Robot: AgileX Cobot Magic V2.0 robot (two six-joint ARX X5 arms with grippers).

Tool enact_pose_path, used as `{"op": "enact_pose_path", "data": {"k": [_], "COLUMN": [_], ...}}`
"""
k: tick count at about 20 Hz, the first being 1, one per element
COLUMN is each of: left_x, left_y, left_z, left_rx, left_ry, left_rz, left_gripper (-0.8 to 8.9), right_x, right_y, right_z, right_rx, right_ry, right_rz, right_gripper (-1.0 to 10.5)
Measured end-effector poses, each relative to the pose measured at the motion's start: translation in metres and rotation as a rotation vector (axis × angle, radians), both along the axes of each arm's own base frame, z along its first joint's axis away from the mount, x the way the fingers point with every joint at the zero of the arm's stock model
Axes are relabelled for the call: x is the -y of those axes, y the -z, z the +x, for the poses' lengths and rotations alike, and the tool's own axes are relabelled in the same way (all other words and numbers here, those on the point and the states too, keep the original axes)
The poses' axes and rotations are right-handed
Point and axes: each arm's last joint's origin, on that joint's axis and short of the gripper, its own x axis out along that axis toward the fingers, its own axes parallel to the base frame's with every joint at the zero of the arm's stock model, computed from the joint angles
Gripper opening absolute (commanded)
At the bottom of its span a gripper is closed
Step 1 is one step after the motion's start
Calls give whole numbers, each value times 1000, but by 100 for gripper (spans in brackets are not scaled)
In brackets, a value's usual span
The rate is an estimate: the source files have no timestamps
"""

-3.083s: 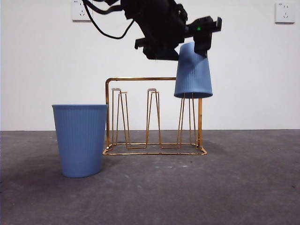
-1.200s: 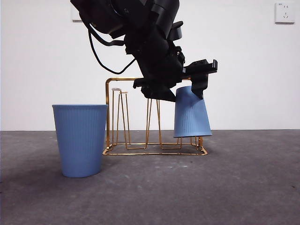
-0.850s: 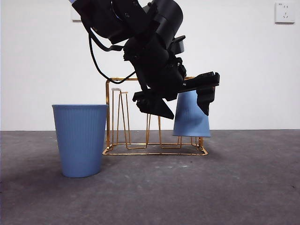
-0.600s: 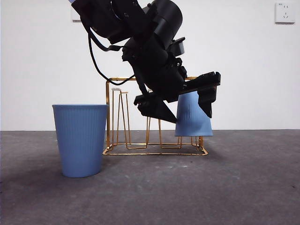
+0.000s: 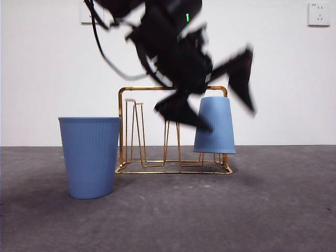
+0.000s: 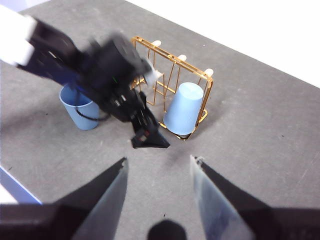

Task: Pick up cup 1,put cup 1 in the cup rack,pick up cup 2,put cup 2 in the cup rack

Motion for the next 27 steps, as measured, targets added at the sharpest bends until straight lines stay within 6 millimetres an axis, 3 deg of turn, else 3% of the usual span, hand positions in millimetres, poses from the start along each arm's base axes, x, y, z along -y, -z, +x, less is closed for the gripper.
{"op": "enact_pose_path", "data": {"k": [3, 6, 10, 13, 15, 16, 18, 20, 23, 27], "left_x": [-6, -29, -92, -140, -169, -181, -200, -213, -225, -231], "left_y": [-46, -90, -147, -178, -188, -191, -194, -195, -195, -194], "left_z": [-26, -59, -105, -140, -161, -171, -186, -198, -209, -215], "left_rx": [5, 50, 234, 345, 387, 397, 412, 415, 413, 406], "left_ry": [125, 182, 75, -28, -100, -130, -170, -184, -185, -183], "left_rz": [-120, -111, 16, 52, 85, 104, 132, 144, 149, 158], "left_gripper": [438, 436, 436, 436, 436, 436, 436, 436, 436, 436], "right_x": [-9, -23, -54, -89, -114, -125, -146, -167, -198, -236], "right_y": [0, -1, 1, 15, 32, 42, 65, 90, 128, 164], "right_z": [12, 30, 67, 108, 140, 154, 181, 202, 222, 230], "right_rx": [-20, -39, -118, -229, -306, -342, -417, -483, -567, -587], "right_ry": [6, 7, -84, -178, -219, -231, -230, -223, -225, -212], "right_rz": [0, 23, 100, 140, 157, 158, 146, 121, 89, 55], "right_gripper": [219, 219, 221, 230, 233, 286, 501, 512, 512, 508]}}
